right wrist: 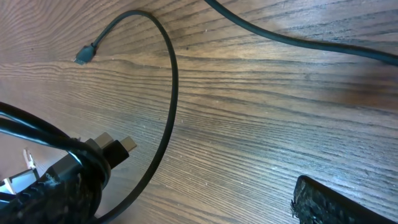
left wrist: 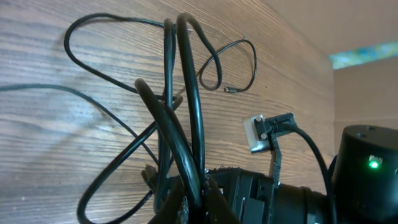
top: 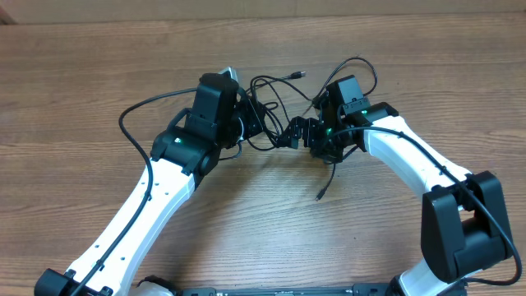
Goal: Untangle cables
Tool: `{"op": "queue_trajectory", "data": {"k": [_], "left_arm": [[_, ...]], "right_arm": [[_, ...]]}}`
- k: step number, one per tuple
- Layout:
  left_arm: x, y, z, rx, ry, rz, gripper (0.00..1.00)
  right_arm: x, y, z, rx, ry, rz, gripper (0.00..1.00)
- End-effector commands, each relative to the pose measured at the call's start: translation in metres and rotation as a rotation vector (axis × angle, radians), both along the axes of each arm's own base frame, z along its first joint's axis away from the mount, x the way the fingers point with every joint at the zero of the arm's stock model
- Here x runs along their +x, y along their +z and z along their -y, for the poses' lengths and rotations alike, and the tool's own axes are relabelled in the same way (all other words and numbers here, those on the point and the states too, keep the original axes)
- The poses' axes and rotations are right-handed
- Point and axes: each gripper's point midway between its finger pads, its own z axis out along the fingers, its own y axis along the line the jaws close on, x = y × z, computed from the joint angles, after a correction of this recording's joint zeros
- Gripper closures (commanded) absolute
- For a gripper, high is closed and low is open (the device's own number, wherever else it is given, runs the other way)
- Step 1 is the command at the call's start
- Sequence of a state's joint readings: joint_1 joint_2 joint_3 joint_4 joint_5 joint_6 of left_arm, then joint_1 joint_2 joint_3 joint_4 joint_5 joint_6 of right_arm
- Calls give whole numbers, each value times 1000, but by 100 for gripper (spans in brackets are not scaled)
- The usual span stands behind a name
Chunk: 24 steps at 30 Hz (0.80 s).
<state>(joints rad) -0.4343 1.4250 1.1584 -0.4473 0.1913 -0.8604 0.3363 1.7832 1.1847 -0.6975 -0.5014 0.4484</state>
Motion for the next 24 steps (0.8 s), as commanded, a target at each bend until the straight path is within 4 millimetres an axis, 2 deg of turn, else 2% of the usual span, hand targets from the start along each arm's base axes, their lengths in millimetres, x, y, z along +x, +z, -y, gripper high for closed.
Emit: {"op": "queue_trajectory", "data": {"k": [1,15,24], "left_arm": [[8,43,-5,-93,80,73,96],[22,42,-32,-88,300,72,96],[25,44,-36,-92,332,83,96]], "right_arm": [[-1,-9,10,-66,-13,1,0],[-1,-9,10,-68,-12,-1,0],[-1,-10,12,-77,-15,1,0]]}}
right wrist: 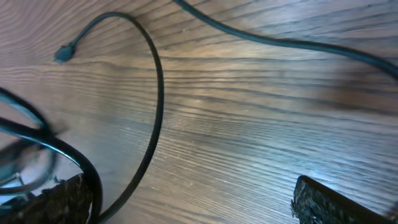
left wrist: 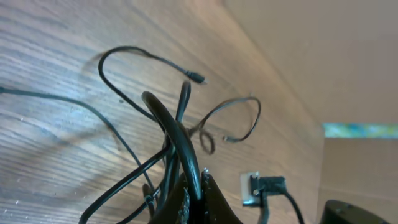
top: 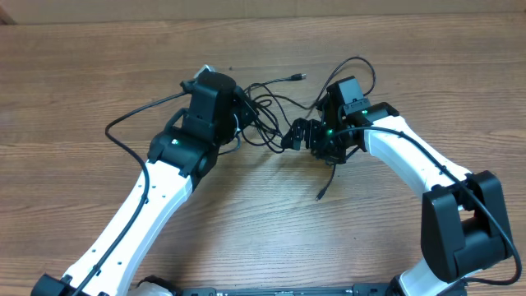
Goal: Untangle cables
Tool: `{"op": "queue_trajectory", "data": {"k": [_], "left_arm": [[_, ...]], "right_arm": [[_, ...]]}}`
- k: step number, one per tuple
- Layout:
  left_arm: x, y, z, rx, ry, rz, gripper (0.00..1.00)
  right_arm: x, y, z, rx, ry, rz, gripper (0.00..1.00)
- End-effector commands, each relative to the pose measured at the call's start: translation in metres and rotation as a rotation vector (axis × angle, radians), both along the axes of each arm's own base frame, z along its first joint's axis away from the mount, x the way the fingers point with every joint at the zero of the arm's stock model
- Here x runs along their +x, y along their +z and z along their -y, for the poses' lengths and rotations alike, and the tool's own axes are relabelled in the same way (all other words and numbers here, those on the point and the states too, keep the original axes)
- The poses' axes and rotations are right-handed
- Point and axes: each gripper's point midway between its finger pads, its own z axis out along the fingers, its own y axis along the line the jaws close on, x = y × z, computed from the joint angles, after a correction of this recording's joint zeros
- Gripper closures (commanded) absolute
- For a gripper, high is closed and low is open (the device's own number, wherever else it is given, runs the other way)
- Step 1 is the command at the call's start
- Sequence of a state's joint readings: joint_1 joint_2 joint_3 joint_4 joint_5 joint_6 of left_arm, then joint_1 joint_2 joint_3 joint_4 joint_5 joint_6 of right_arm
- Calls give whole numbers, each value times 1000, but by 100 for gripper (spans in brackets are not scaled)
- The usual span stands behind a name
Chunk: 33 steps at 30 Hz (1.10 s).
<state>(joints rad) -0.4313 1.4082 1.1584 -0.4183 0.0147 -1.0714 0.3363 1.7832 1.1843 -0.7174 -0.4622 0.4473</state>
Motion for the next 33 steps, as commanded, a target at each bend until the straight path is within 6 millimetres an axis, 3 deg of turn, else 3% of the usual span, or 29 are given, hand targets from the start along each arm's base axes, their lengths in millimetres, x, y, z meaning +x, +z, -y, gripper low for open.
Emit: {"op": "queue_trajectory", "data": {"k": [1,10,16,23,33], "left_arm": [[7,34,-9,-37,71,79,96],[5,33,-5,-133,109,31,96],[-3,22,-8,-123,128,-28,96],[-22,-2,-14,-293,340,-249,95],[-24,-1,-8,-511,497,-361,96]], "right_arm": [[0,-5,5,-36,-4,8,0],[0,-5,5,-37,-3,5,0],[0,-6,7,-44,-6,7,0],[0,-6,7,-44,-5,5,0],[-5,-7,8,-51,-5,-15,0]]}}
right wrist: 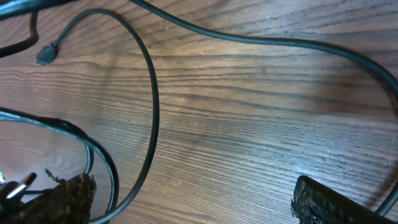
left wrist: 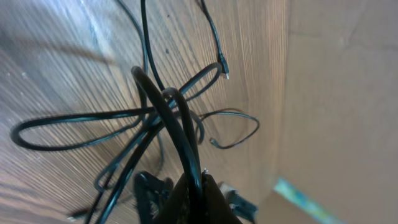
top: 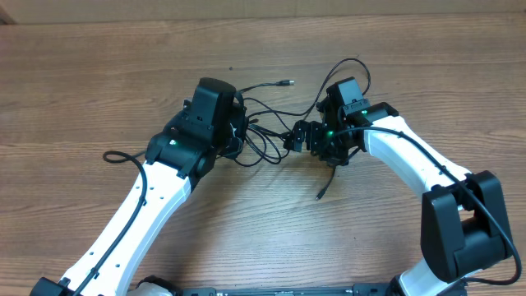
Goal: Untangle cables
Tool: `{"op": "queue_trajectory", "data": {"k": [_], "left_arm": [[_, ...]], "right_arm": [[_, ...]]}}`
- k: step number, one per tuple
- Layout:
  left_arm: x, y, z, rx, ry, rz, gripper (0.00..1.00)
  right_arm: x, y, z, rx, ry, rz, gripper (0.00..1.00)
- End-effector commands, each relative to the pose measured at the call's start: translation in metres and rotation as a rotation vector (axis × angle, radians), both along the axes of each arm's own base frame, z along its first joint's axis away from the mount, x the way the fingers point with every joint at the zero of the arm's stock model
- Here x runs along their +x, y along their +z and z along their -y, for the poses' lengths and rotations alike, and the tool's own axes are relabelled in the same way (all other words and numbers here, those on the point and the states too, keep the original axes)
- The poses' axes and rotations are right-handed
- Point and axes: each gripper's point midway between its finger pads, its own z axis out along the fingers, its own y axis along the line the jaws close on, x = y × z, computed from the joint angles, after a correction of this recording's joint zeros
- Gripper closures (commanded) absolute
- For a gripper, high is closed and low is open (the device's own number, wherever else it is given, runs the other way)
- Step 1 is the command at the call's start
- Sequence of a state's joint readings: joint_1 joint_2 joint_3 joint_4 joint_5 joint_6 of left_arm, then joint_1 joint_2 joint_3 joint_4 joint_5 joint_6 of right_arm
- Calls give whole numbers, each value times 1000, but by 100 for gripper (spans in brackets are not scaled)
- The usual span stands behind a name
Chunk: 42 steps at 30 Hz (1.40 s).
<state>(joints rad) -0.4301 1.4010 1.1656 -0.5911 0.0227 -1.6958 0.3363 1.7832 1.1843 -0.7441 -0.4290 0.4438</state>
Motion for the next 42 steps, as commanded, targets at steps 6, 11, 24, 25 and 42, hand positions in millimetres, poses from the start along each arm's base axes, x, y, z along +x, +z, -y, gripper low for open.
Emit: {"op": "queue_trajectory", "data": {"k": [6,11,24,25,42], "left_arm": [[3,24,0,-168,134,-16,96],[4,17,-20,-150,188,-48,96],[-43,-32,-121,-21,546,-360,96],[-46,-33,-124,-17,554,-374,96],[-97,-46,-164,221,657,-520,96]], "right_arm": [[-2,-5,5,-32,-4,-3,0],[-3,-8,11,-67,-13,-7,0],[-2,-8,10,-65,-13,-3,0],[-2,-8,10,-65,-13,-3,0],[0,-7,10,-62,-13,6,0]]}}
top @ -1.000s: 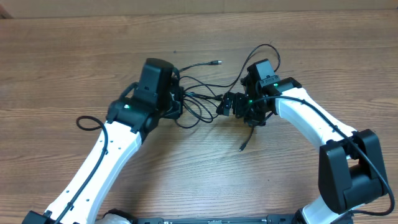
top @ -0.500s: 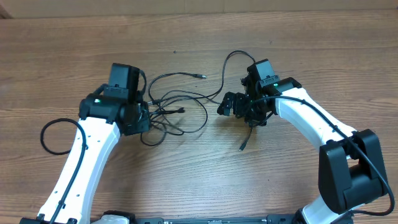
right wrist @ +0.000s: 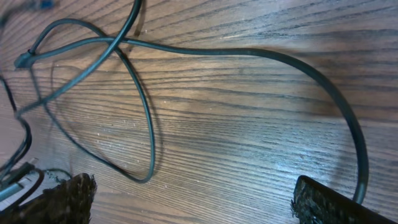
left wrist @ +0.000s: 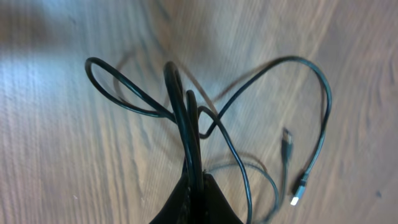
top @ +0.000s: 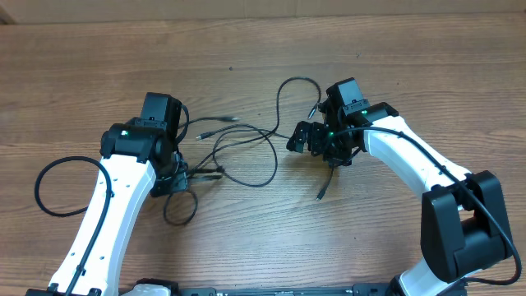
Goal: Untangle cables
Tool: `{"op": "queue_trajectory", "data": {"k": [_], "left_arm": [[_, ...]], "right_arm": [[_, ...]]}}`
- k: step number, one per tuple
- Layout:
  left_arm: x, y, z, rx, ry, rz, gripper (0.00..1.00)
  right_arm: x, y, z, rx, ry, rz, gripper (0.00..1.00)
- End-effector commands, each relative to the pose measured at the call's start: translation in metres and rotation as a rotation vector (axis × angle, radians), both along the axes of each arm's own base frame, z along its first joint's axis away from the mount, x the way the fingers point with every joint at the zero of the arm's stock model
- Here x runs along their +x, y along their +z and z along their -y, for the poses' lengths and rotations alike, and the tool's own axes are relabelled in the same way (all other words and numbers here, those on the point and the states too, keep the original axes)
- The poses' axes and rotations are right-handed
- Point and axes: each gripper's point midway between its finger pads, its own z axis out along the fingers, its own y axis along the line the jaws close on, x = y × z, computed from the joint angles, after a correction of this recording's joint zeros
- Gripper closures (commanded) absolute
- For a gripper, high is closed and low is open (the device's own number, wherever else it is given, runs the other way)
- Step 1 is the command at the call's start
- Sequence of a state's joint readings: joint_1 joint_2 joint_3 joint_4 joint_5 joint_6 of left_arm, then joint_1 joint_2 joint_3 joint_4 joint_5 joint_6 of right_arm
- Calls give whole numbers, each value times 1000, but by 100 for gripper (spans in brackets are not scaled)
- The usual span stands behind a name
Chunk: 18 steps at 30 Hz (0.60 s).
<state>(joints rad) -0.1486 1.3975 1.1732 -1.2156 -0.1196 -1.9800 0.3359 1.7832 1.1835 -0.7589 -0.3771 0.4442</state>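
Thin black cables lie in loose loops across the wooden table between the two arms. My left gripper is shut on a bunch of cable strands; beyond its fingertips they fan into loops, with two plug ends lying on the wood. My right gripper is open; its fingers stand wide apart just above the table with nothing between them. A cable loop lies ahead of them. One strand arcs up to the right gripper's far side.
A large cable loop lies on the table left of the left arm. A small loop sits just below the left gripper. A loose plug end lies in front of the right arm. The table's far edge runs along the top.
My left gripper, still shut on the cable strands, has moved left and toward the near side. The tangle is drawn out into wider loops. The right arm has stayed put, open.
At first both grippers sat close together over a tight knot, the left shut on a bunch of strands. The left then stood a little further left each time, with the knot looser. Now the cables lie spread between the arms, and the right gripper has hardly moved.
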Motion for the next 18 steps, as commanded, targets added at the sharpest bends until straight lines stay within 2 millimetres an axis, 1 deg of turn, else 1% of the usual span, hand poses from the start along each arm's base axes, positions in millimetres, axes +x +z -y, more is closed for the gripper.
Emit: {"op": "queue_trajectory", "data": {"k": [1,2,3,4,6,7,10,18], "left_arm": [[-1,13,-15,70,40,34,95],[-2,13,-15,71,40,30,95],[-3,13,-15,72,39,24,91],[-5,13,-15,74,39,16,85],[-6,13,-18,87,37,11,61],[-7,13,-19,98,32,8,43],[-11,12,-20,104,9,-12,0],[-12,12,-20,112,-47,-26,0]], "right_arm": [[0,-2,1,-10,2,6,0],[0,-2,1,-9,2,6,0],[0,-2,1,-9,2,7,0],[0,-2,1,-9,2,6,0],[0,-2,1,-10,2,6,0],[0,-2,1,-10,2,6,0],[1,-2,1,-9,2,7,0],[0,-2,1,-9,2,6,0]]}}
